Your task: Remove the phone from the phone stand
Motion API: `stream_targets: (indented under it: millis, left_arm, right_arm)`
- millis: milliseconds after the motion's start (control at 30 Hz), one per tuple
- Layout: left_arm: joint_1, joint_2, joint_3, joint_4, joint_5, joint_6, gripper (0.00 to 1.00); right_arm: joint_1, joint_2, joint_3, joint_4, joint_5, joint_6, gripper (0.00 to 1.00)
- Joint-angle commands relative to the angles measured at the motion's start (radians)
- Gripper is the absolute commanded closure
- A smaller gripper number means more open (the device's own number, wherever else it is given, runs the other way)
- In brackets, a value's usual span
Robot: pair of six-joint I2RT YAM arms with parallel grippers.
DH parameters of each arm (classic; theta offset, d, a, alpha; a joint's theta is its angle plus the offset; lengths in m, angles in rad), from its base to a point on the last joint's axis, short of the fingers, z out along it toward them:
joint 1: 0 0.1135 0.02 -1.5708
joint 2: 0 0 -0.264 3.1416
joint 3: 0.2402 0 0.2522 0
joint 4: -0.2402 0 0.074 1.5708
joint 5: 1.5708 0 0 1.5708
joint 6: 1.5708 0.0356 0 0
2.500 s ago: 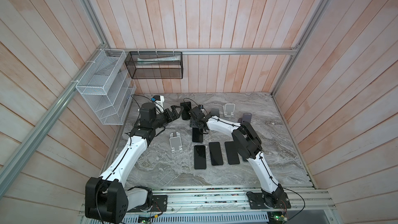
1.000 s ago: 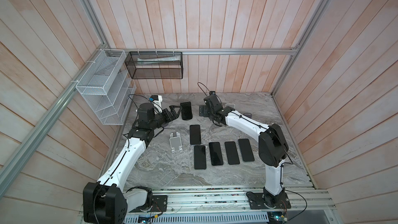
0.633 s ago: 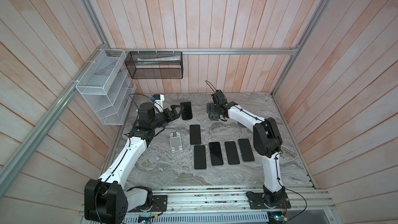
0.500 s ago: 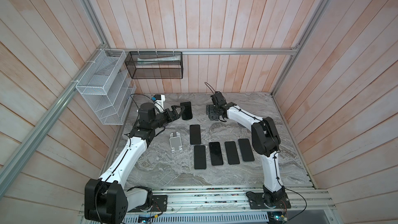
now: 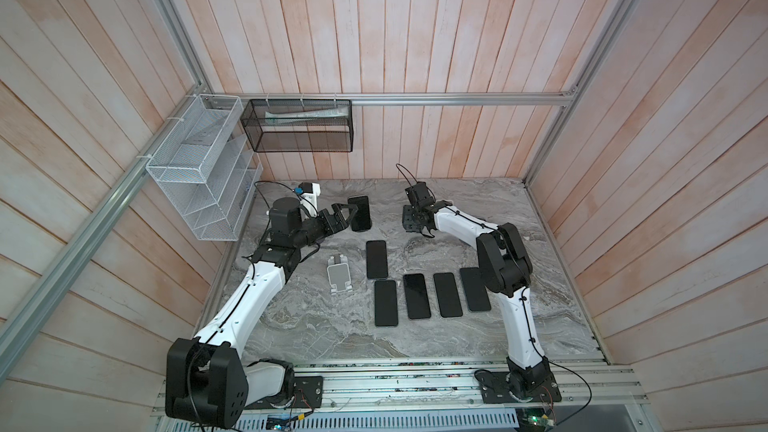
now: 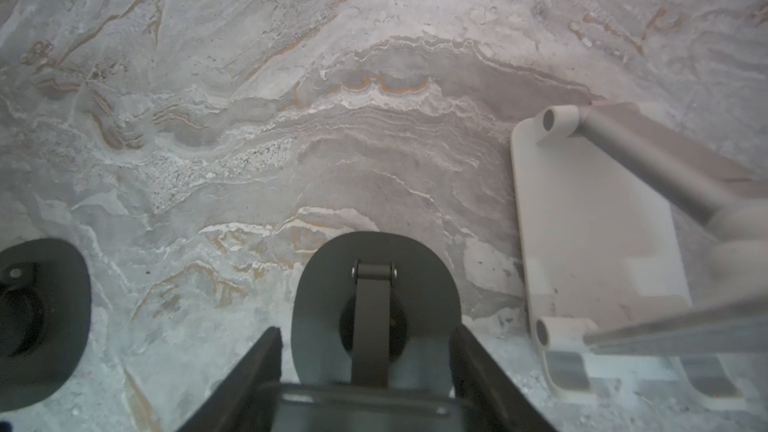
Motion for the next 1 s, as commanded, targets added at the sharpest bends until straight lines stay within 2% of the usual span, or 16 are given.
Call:
stream_targets:
  millis: [0, 133, 400, 600, 700, 833, 967]
  left_arm:
    - [-0.003, 0.002, -0.013, 0.023, 0.01, 0.001, 0.0]
    - [-0.005, -0.004, -0.014, 0.025, 0.012, -0.002, 0.0]
    - [-0.007, -0.008, -0.015, 0.022, 0.001, 0.0, 0.0]
    - [-0.007, -0.004, -0.008, 0.025, 0.028, -0.01, 0.0]
    - [-0.005, -0.012, -0.002, -0.006, -0.028, 0.023, 0.0]
    - [0.008, -0.014, 0.009, -0.011, -0.001, 0.021, 0.0]
    - [0.013, -0.016, -0.002, -0.011, -0.048, 0.028, 0.0]
  right_arm:
    - [-0.003, 0.003, 0.007, 0.025, 0.017, -0.03, 0.44]
    - [0.007, -0.006, 0.007, 0.059, 0.004, -0.053, 0.51]
    - [0.064, 0.058, 0.103, 0.074, 0.018, -0.061, 0.52]
    - [0.063, 0.152, 0.267, 0.017, -0.001, -0.101, 0.52]
    - [0.064, 0.22, 0.367, -0.028, -0.013, -0.114, 0.52]
    - [0.07, 0.265, 0.372, 0.008, 0.001, -0.125, 0.51]
    - [0.066, 0.287, 0.371, 0.021, -0.017, -0.114, 0.49]
